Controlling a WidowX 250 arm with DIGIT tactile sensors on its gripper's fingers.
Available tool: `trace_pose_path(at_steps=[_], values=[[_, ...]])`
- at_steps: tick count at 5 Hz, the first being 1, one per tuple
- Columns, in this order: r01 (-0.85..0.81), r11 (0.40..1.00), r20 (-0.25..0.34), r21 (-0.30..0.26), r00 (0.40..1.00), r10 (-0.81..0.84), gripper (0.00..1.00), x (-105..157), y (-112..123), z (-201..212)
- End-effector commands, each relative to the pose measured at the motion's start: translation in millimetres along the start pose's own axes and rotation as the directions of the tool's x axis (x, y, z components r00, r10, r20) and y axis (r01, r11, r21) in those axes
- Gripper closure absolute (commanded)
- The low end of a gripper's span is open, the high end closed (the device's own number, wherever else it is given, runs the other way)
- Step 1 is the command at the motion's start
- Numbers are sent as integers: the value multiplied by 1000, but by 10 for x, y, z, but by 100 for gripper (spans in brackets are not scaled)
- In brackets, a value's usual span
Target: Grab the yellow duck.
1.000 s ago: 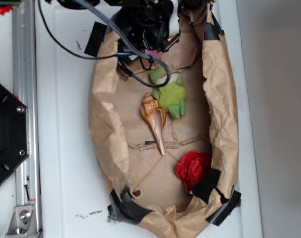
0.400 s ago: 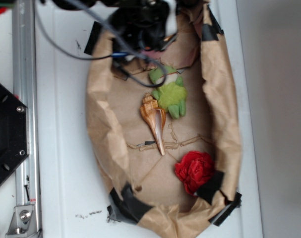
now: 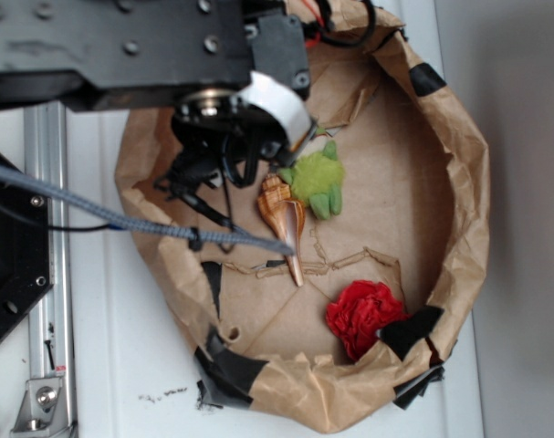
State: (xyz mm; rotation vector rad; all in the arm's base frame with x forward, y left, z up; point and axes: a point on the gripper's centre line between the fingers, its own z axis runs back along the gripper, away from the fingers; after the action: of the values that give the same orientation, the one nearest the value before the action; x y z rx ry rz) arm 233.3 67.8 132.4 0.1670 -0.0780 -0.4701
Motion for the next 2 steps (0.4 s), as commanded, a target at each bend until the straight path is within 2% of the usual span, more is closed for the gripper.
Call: trace_pose_path(at_steps=[1,2], values=[[-478,875,130,77,875,467,100,284,63,664],[-604,797,118,34,794,597,100,263,96,606]])
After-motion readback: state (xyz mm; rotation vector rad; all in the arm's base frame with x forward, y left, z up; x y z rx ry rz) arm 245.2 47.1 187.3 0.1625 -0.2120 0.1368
